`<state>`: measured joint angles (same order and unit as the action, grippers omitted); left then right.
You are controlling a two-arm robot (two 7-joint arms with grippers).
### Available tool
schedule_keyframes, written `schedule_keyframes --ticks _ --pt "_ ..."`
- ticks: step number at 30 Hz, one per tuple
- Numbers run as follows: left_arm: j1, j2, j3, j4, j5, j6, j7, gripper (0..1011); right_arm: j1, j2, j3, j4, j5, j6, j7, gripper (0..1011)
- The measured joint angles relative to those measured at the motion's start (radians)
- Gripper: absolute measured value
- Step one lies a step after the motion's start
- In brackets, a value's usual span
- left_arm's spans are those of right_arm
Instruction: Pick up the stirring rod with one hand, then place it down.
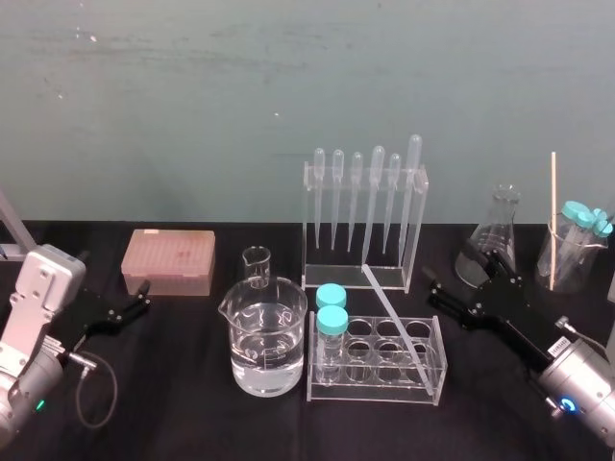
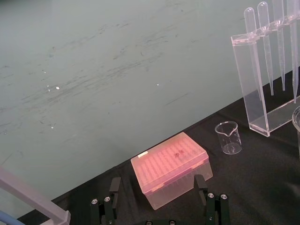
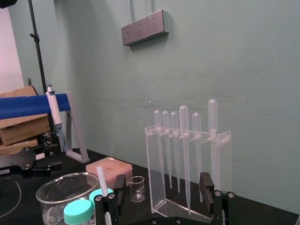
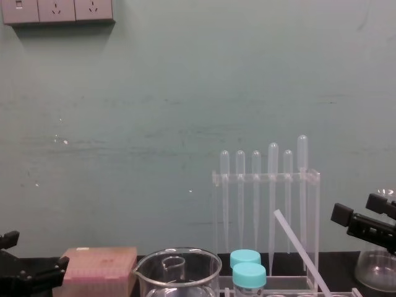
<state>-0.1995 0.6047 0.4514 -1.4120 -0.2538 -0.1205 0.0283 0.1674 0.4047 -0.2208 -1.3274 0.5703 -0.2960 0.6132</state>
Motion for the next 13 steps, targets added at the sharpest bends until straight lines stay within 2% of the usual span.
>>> schedule_keyframes --ticks 13 --pt "0.0 0.0 0.0 0.0 0.0 0.0 0.0 1000 0.001 0.0 0.001 0.0 -0.001 -0.003 0.0 1003"
